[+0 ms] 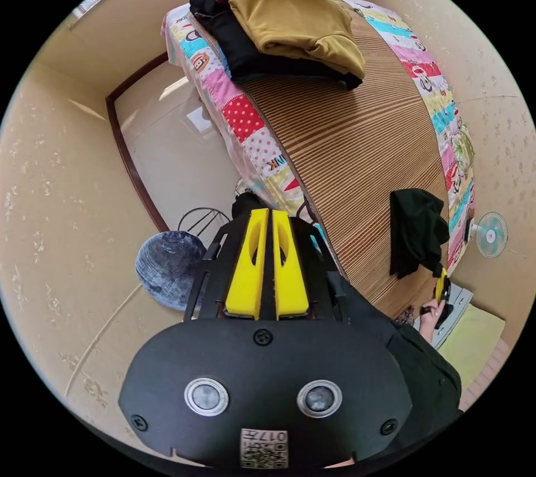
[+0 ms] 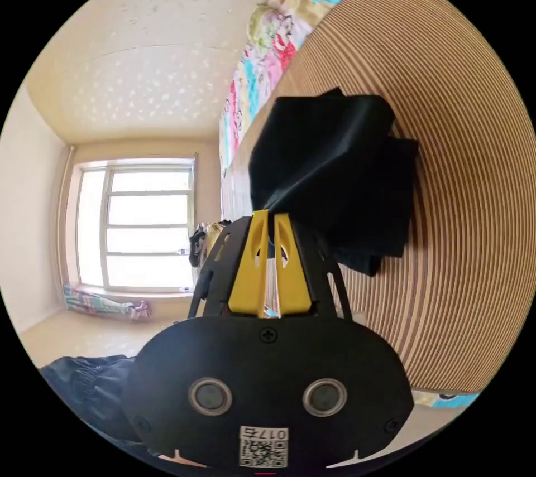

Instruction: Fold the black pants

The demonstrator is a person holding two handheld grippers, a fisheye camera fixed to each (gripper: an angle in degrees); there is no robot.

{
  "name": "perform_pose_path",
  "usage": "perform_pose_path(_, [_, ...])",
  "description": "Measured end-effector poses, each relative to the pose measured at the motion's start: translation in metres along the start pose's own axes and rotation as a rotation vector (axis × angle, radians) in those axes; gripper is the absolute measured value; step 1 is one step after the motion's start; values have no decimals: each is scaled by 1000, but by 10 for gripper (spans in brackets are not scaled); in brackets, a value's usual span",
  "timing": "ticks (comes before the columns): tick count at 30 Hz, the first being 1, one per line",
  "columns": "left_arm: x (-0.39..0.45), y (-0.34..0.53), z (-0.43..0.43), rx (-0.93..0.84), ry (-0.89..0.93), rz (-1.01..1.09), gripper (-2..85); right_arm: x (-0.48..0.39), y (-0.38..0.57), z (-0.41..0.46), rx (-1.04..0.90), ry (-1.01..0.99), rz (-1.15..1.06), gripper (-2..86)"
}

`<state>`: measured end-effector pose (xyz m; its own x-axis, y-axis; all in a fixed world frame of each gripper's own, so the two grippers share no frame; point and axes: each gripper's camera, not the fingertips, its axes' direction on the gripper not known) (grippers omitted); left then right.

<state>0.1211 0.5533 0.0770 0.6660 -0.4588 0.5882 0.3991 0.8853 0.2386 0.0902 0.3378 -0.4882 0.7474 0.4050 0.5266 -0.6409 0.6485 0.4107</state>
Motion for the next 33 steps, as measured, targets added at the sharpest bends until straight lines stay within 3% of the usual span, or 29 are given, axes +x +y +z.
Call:
perform_pose_path(3, [-8,10,28,-43,32,-88,-3,-90,-29,32,-43,-215,-282,29])
perform_pose_path(5, [-10,16,42,-49,65,-138,-4,-146,-26,92,-304,-243,-480,35])
perform_pose_path(7, [-8,20,53,-49,91,-169,-4,-157,-9,142,-521,-165,-541,44])
perform_pose_path(10, [2,18,64,-40,107,-164,-4,-119,23,198,-785,-7,-476,59])
perform_pose_path(13, [15,15,67,-7,92,-115,-4,-48,39,198,-831,138,-279,61])
perform_pose_path(16, [23,17,77,-12,38,-97,-4,34,41,158,-718,234,48,66])
perform_pose_path(20, [27,32,107,-52,22,-165,-3,103,36,76,-328,270,381,74])
perform_pose_path(23, [38,41,127,-57,46,-206,-1,121,35,52,-165,294,462,81])
perform_pose_path(26, [64,41,142,-42,73,-178,5,135,38,59,-139,274,505,86])
perform_pose_path(33, [169,36,146,93,110,168,31,118,60,91,-78,145,436,34])
